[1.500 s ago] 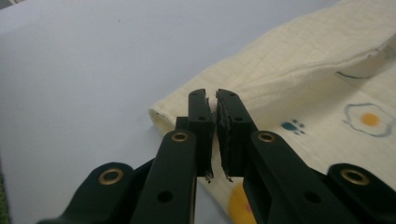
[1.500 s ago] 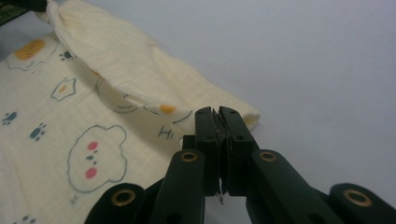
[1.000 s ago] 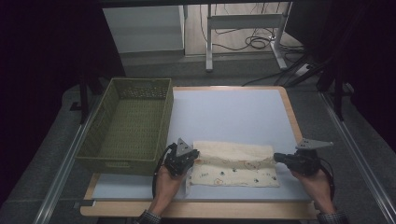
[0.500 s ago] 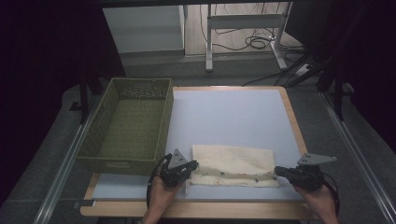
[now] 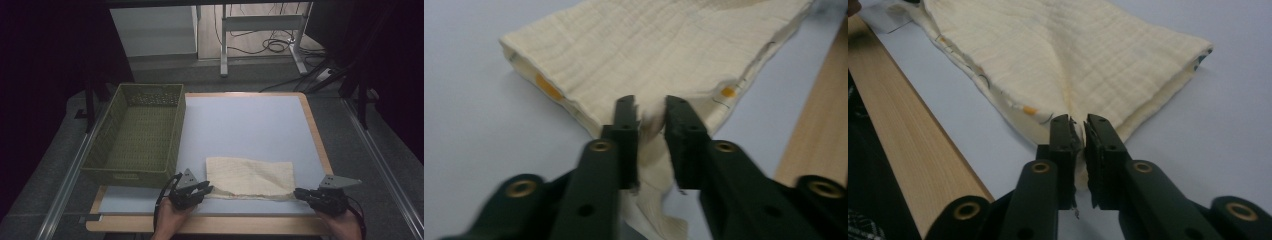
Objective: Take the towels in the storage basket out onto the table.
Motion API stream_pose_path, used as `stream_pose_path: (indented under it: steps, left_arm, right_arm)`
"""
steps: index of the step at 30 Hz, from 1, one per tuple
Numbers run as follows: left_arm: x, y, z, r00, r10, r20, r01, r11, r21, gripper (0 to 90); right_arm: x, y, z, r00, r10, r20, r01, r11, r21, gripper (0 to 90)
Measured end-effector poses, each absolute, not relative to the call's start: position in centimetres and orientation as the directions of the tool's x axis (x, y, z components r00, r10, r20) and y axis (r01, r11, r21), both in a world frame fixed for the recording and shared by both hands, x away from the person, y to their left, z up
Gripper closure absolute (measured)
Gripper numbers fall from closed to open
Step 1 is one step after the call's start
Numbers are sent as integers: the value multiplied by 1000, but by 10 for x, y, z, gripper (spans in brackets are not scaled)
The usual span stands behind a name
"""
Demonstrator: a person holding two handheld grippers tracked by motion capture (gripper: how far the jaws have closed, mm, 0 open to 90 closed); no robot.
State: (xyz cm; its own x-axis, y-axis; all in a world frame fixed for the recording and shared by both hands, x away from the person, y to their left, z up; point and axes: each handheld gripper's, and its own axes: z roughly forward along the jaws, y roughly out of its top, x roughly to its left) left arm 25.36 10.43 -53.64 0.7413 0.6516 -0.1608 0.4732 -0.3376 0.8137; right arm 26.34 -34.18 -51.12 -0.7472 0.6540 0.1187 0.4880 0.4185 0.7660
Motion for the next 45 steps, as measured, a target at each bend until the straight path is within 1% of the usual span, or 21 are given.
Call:
stream_pose_path:
  steps: [2,6,11,12,14,17,20,23,26,29,31,33,35,38,40,42,44,45]
  left_arm:
    - [252,109,-536,738,648,-189,482,-310,819,606]
    - [252,115,-531,724,663,-189,482,-291,827,527]
    - [260,110,-529,712,684,-156,479,-311,821,492]
    - [265,106,-528,705,696,-139,478,-322,817,475]
    - [272,102,-527,692,712,-120,481,-331,812,468]
    - [281,96,-530,682,721,-122,498,-337,799,440]
    - [282,94,-532,684,718,-129,506,-340,792,410]
    - [280,93,-537,688,715,-125,513,-358,780,364]
    - [278,95,-542,683,724,-99,521,-388,761,346]
    - [278,97,-545,671,736,-91,535,-395,747,328]
    - [278,96,-545,663,746,-57,531,-416,738,323]
    - [278,96,-544,663,747,-47,529,-423,736,307]
    - [278,96,-544,661,748,-48,530,-421,736,307]
    - [279,95,-544,662,748,-53,533,-420,735,304]
    - [280,95,-545,658,750,-60,536,-411,738,303]
    - [280,95,-545,659,750,-56,534,-413,738,303]
    - [280,95,-545,659,750,-57,534,-413,737,304]
    - [280,95,-545,659,750,-56,534,-414,737,304]
  right_arm:
    - [261,-343,-510,-744,658,118,488,414,768,775]
    - [255,-349,-505,-731,675,97,477,405,780,740]
    - [259,-355,-499,-709,700,83,480,393,784,699]
    - [261,-355,-497,-708,702,80,476,391,788,697]
    - [265,-355,-494,-704,706,77,476,388,789,683]
    - [276,-352,-492,-697,713,75,482,388,786,655]
    - [281,-347,-493,-703,705,94,485,379,788,643]
    - [280,-337,-497,-721,686,96,484,400,778,606]
    - [275,-331,-503,-730,676,102,490,413,768,555]
    - [271,-326,-512,-726,685,61,488,451,747,530]
    - [273,-325,-516,-713,701,10,485,484,728,531]
    - [277,-326,-520,-696,717,-43,483,511,711,532]
    - [282,-329,-518,-689,725,-13,497,486,719,540]
    - [287,-331,-513,-682,731,-2,494,463,736,549]
    - [295,-331,-509,-673,739,24,504,435,746,558]
    - [304,-329,-509,-672,740,35,506,425,751,582]
    - [310,-325,-511,-675,737,35,512,434,741,656]
    - [313,-322,-515,-677,736,11,509,457,729,750]
